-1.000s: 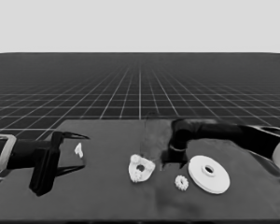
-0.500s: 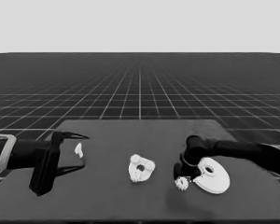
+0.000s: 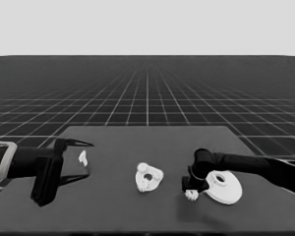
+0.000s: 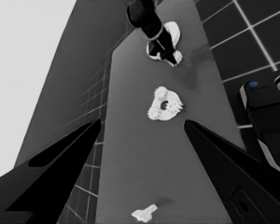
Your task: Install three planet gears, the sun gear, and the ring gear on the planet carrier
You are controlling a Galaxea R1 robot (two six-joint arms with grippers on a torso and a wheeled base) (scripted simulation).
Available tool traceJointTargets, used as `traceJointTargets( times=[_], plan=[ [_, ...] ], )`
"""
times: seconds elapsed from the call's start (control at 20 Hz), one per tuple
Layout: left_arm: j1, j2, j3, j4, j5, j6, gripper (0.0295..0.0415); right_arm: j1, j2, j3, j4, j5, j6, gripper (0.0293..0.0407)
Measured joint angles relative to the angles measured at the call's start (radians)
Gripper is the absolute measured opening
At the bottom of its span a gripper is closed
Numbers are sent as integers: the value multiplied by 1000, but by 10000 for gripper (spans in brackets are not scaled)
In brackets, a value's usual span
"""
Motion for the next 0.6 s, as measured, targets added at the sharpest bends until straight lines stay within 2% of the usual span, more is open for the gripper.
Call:
traceJointTargets(
  times=[0.05,0.4,0.5,0.6],
  plan=[
    [0,0,0,0,0,0,385,0,0,0,0,0,0,309],
    [0,0,0,0,0,0,385,0,0,0,0,0,0,309],
    [0,0,0,0,0,0,385,142,-35,105,135,-60,52,310],
    [0,0,0,0,0,0,385,204,-40,123,192,-73,63,310]
  ],
)
